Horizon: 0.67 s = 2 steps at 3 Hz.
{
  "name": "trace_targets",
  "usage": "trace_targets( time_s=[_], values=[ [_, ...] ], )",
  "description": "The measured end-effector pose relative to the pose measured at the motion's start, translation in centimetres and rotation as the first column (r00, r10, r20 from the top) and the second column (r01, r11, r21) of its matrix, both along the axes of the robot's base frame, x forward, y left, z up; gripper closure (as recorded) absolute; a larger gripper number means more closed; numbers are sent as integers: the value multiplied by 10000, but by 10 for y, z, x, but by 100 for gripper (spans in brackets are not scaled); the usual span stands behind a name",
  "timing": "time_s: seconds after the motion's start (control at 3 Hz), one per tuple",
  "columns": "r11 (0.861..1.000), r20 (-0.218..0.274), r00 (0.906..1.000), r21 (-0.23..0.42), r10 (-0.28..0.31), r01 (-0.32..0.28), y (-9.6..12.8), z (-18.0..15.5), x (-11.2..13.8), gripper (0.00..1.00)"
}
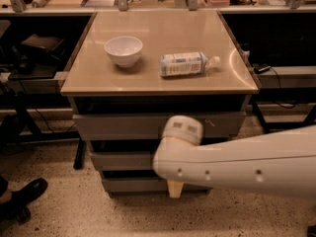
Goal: Open top drawer
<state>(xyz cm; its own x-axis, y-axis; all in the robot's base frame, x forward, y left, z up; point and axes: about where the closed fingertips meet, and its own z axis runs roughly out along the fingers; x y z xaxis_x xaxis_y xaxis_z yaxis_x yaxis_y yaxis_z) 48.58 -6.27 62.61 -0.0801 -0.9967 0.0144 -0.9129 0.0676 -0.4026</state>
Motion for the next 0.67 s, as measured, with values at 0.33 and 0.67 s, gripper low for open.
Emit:
trace_targets(
  time_s=[0.33,0.67],
  values=[
    [9963,269,9995,-851,176,-153,7,2,8,0],
    [9971,258,9996,-751,151,-132,5,1,10,0]
  ],
)
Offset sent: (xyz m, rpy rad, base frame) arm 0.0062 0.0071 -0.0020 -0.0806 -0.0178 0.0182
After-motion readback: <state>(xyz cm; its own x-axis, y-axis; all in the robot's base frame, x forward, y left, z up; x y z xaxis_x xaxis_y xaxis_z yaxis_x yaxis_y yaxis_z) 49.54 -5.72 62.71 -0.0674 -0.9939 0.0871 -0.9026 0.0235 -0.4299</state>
